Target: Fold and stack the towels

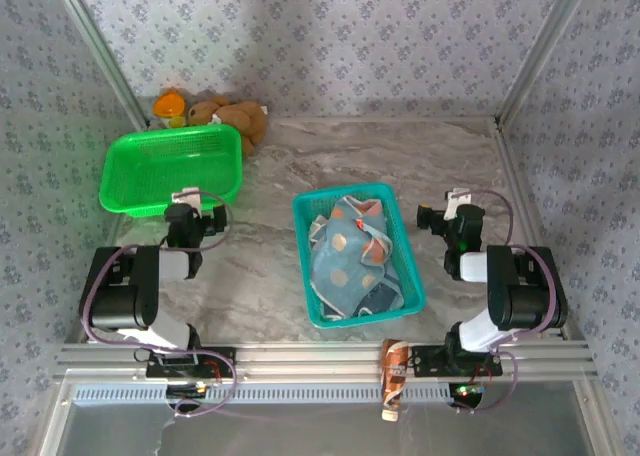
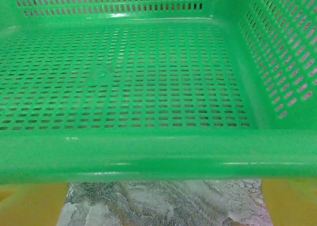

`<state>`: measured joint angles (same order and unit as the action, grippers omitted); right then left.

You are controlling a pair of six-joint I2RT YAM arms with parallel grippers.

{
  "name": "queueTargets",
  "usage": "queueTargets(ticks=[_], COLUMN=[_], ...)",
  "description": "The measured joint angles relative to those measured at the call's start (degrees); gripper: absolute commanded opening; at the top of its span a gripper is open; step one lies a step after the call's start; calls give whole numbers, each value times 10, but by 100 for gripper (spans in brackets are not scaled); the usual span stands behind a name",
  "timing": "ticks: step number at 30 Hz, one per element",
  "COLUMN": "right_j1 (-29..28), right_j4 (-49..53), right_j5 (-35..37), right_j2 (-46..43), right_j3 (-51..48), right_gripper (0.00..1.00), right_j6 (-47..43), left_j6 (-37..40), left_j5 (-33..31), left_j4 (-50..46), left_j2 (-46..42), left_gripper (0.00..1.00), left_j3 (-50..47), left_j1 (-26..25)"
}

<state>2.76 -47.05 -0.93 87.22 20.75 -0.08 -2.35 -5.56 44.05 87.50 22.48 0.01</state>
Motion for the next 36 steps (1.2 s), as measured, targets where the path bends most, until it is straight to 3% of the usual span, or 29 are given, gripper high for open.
queueTargets(ticks=[28,36], right_j1=[0,0], right_j4=[0,1], right_j5=[0,13], right_j2=[0,-3], right_j3=[1,1], right_gripper=[100,100], right_j6=[0,0], left_j6=[0,-2], left_j5=[9,8], left_j4=[3,-60], left_j2=[0,-3], left_gripper=[100,100], left_j3=[0,45], left_j1=[8,7])
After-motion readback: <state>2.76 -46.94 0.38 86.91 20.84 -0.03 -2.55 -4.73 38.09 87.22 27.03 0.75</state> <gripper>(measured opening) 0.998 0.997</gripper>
